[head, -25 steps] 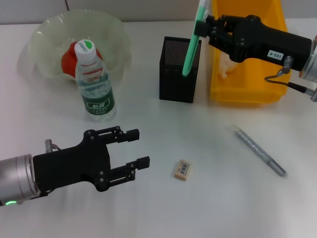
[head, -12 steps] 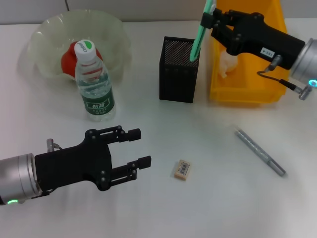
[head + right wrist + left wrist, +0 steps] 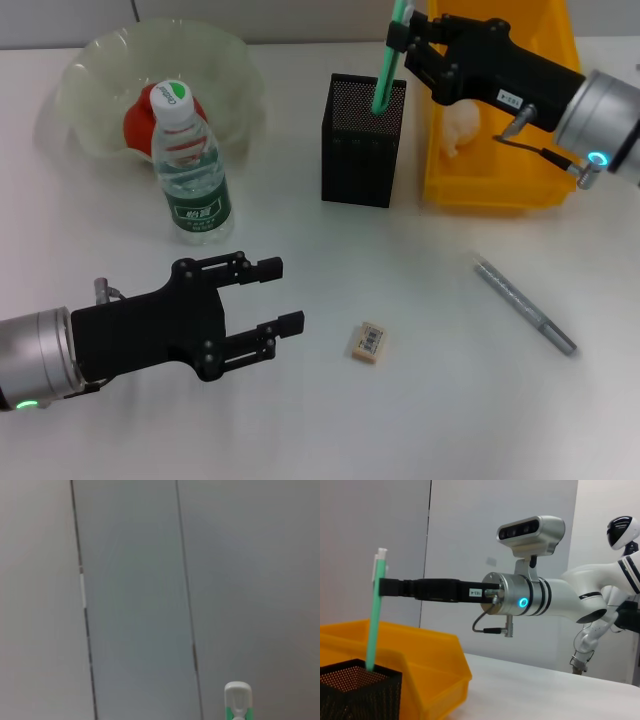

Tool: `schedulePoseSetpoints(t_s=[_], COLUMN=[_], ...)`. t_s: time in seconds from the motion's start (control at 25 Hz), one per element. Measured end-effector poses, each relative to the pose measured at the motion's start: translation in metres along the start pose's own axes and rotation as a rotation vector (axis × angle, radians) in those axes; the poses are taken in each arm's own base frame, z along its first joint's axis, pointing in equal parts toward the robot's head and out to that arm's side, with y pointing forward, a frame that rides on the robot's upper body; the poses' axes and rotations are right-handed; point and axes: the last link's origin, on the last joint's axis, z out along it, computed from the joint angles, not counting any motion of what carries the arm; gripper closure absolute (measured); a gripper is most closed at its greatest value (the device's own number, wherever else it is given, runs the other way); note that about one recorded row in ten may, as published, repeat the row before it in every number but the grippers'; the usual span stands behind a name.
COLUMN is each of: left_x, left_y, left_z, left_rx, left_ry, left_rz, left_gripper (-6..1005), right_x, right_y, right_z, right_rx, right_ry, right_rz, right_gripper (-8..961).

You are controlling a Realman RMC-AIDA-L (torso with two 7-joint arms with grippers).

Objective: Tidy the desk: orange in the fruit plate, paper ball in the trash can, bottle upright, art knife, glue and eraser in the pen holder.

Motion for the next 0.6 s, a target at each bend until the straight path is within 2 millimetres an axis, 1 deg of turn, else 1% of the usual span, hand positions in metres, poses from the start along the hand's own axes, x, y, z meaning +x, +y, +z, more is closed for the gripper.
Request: schedulePoseSetpoints(t_s=[0.08,0.52,0.6], left_x=[0.0,0.002,0.003], left_y=[0.0,-0.003,-0.004], left_z=[0.0,0.002,0.004], left_rx=[0.003,0.0,-0.004], left_ry=[-0.002,-0.003,-0.002], left_rz=[0.0,0.007,0.012], left_gripper=[395,395,395], right_x=[0.002,0.013,0.014], right_y=[-0.001,0.004,0.005], right_z=[0.006,0.021,0.022], right_rx=[0.012,-0.004,-0.009], right_ry=[0.01,0.117,0.124], right_rz=[0.002,-0.041,-0.046], right_gripper=[775,776,748])
